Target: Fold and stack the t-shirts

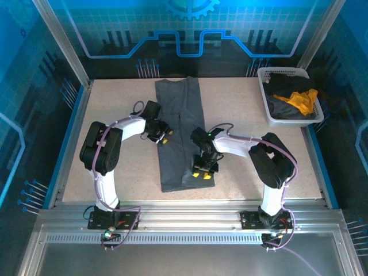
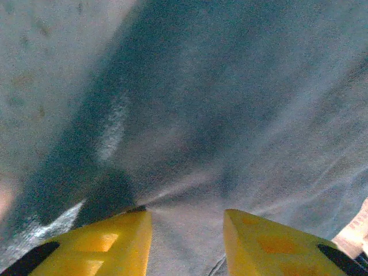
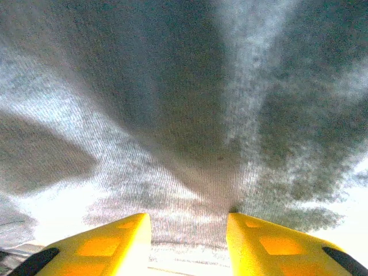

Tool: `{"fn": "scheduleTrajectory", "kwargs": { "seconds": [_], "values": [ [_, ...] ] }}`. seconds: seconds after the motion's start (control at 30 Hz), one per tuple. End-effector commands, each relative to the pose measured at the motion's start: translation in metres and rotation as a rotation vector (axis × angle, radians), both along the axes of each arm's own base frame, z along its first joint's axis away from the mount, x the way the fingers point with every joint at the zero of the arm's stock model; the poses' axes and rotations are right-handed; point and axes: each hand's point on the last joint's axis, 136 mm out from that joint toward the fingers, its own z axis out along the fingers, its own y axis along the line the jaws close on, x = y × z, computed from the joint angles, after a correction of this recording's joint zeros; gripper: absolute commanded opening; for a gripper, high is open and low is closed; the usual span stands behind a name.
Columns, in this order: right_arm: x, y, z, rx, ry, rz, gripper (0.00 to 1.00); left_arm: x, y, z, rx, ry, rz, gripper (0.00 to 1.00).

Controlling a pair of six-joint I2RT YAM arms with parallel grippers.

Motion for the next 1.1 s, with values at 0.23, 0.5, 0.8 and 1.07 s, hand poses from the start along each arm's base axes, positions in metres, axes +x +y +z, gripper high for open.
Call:
{"fn": "scheduleTrajectory", "kwargs": {
  "seconds": [0.23,0.5,0.8,1.07],
  "values": [
    [-0.002,-0.051,0.04,-0.072,-0.132,0.049,0.5,-0.117,0.018,0.04,0.084,0.099,-0.234,0.44],
    [-0.035,-0.049,0.007,-0.054,-0.049,0.173,0.49,-0.251,-0.016,0.017,-0.119,0.329,-0.274,0.49],
    [-0.029,-0.045,-0.01,-0.114,-0.041,0.183,0.46,-0.251,-0.028,-0.011,-0.107,0.336,-0.263,0.43],
    [-0.022,-0.038,-0.015,-0.11,-0.048,0.18,0.21,-0.243,-0.026,-0.019,-0.054,0.331,-0.286,0.1]
  ]
}}
